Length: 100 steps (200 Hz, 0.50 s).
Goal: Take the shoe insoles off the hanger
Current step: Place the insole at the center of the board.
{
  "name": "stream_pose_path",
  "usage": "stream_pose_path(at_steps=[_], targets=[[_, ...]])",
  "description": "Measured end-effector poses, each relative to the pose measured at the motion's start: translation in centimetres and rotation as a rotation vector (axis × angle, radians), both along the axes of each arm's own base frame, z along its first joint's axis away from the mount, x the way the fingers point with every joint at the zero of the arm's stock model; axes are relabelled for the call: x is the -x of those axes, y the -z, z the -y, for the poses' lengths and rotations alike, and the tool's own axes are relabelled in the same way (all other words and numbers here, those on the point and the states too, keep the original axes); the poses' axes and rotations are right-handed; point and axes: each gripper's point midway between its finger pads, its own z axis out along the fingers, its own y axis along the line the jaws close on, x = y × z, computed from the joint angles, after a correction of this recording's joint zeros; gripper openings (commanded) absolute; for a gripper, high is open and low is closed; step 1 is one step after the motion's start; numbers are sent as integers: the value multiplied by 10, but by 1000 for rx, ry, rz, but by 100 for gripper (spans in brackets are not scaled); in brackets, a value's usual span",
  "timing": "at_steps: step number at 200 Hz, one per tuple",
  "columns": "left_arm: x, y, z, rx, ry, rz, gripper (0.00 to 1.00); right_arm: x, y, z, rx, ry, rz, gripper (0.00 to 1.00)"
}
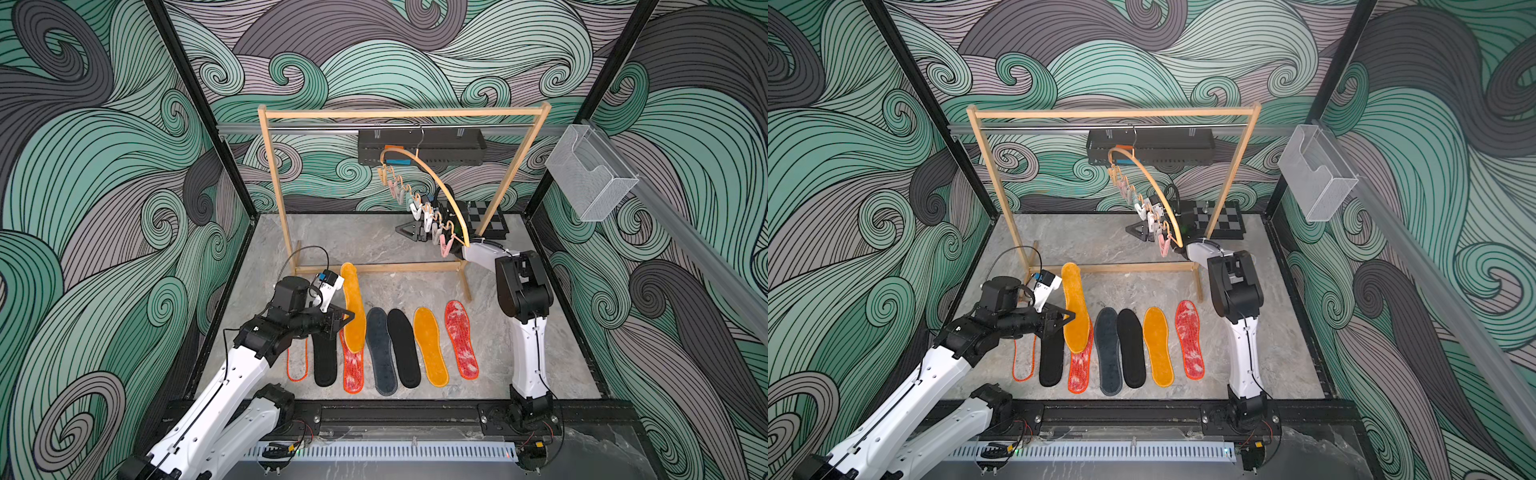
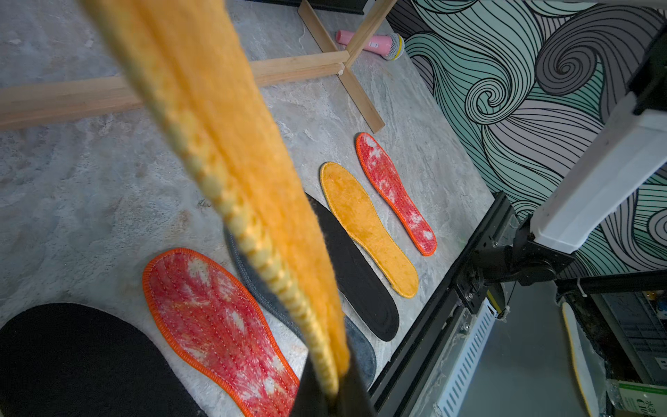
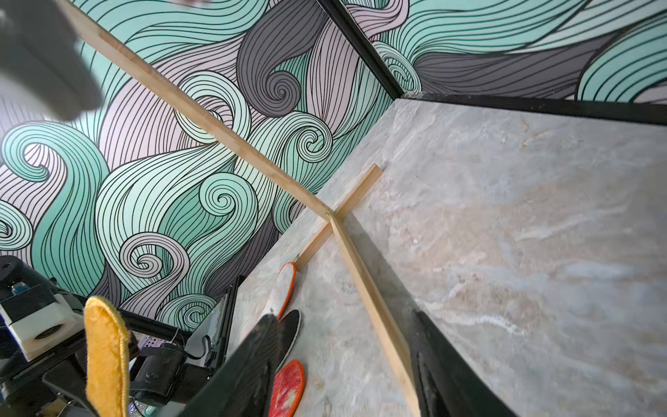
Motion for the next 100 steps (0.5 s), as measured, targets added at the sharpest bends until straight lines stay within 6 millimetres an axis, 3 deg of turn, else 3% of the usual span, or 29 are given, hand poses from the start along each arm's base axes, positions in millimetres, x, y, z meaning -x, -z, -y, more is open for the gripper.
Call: stream_pose_path(at_steps=[28, 100], targets=[[1, 0, 1, 0, 6, -1, 0, 31, 4, 8, 20, 27, -14, 58], [6, 0, 6, -1, 31, -3, 0, 127, 36, 27, 131, 106, -86, 58]])
